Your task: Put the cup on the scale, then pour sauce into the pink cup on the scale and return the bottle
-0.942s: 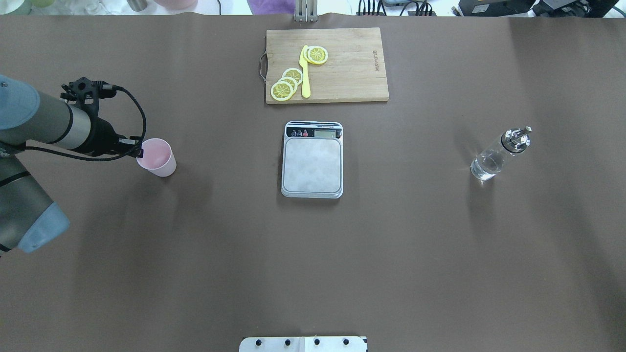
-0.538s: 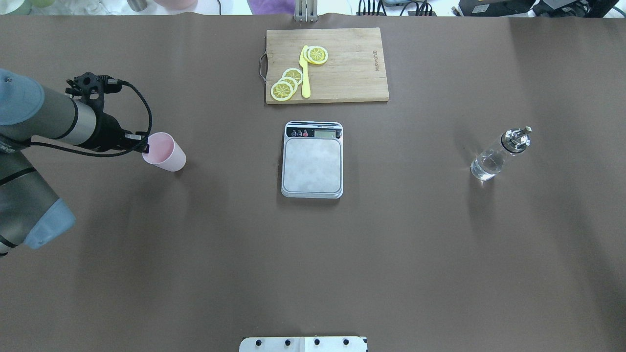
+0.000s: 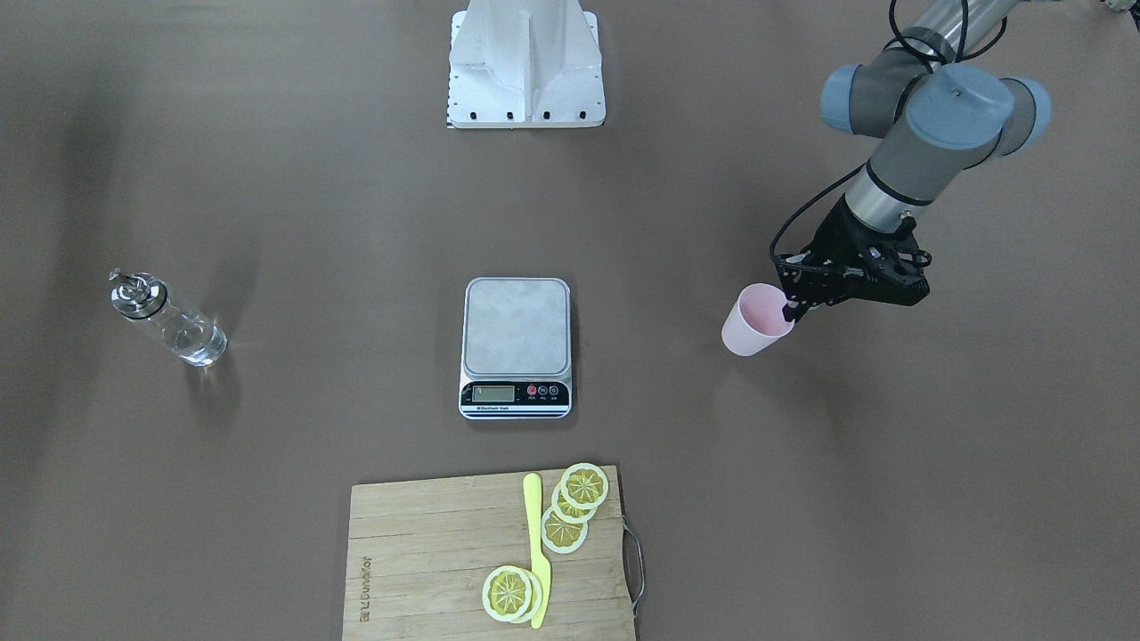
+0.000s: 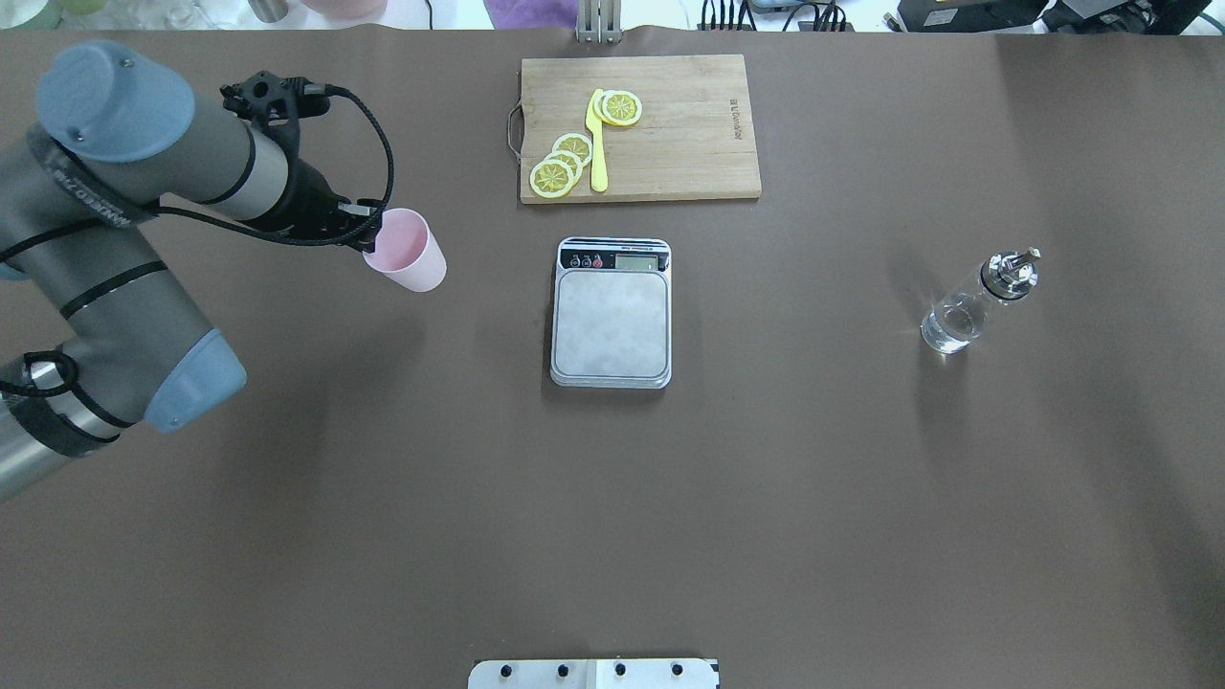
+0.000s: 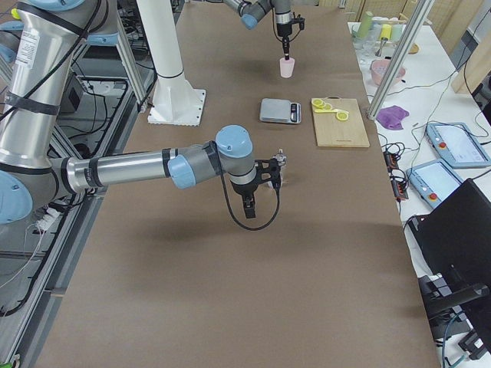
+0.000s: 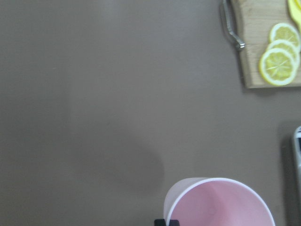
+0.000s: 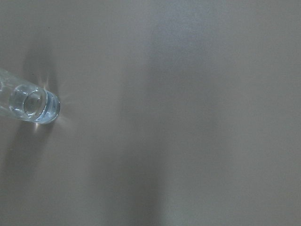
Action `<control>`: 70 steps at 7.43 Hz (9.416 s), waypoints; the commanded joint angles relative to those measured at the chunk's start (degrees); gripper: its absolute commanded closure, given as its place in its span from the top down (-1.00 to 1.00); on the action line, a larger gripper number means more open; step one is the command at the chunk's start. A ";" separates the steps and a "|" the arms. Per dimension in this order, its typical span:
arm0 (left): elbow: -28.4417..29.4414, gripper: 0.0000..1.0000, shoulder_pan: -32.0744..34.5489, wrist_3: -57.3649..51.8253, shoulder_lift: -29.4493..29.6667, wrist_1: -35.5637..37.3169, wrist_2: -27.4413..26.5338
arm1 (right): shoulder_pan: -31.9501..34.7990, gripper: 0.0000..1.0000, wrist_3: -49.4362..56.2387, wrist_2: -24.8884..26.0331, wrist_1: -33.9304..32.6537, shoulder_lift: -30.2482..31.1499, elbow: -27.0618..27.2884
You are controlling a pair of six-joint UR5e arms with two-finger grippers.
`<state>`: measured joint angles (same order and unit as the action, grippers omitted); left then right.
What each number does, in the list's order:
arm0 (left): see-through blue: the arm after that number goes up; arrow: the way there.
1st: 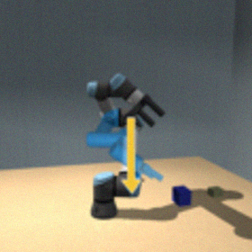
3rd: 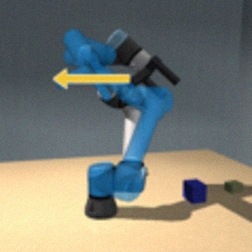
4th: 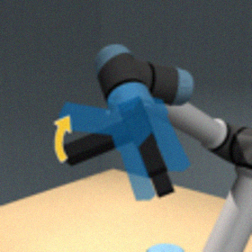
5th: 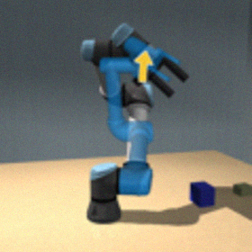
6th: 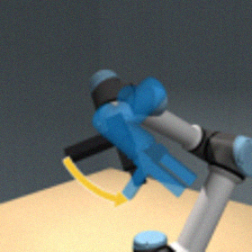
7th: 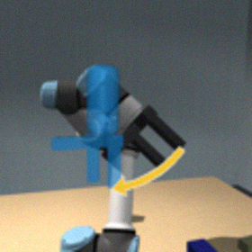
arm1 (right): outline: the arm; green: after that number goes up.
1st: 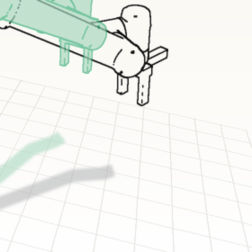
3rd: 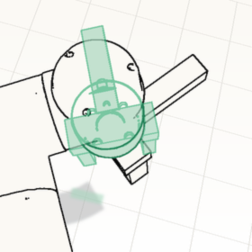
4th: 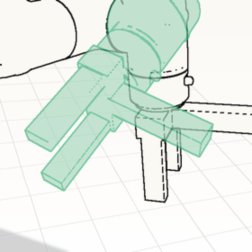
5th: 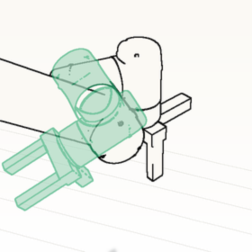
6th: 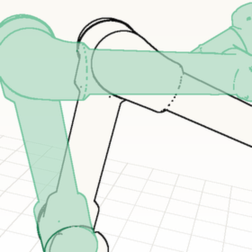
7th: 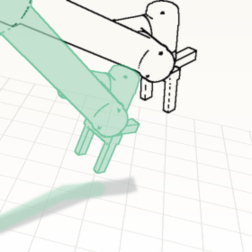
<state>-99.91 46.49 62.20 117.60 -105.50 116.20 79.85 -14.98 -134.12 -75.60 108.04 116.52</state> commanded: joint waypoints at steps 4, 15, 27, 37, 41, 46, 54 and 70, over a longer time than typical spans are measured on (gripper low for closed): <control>0.94 -1.00 -7.36 11.86 13.86 12.23 -4.22 | -0.04 0.98 -0.23 0.00 0.98 0.68 -0.15; 11.84 -1.00 -12.57 14.17 22.76 14.62 -10.73 | 0.05 0.98 0.04 0.00 0.98 0.76 -0.86; 11.41 0.96 -14.50 10.85 21.19 10.95 -15.10 | 0.05 0.99 0.13 -0.17 1.06 0.68 -0.95; -15.22 0.97 16.98 -40.54 -11.45 21.65 6.65 | -5.55 1.00 -14.92 -0.71 15.52 3.22 -0.42; -5.92 0.97 37.67 -75.17 -20.74 21.74 9.75 | -18.28 0.99 -35.24 9.62 26.28 4.72 0.98; -5.82 0.97 38.85 -75.65 -24.51 20.69 9.74 | -42.20 1.00 -48.30 41.36 26.29 4.28 2.75; -0.81 0.97 46.58 -74.42 -32.17 20.68 18.01 | -51.18 1.00 -50.84 53.60 26.46 -0.98 1.70; -1.34 0.97 46.41 -74.33 -32.00 20.68 18.10 | -51.81 1.00 -46.46 63.71 39.82 -9.52 -16.58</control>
<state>-101.23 92.91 -12.13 85.60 -84.81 134.28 27.90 -61.84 -70.96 -35.86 98.56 100.57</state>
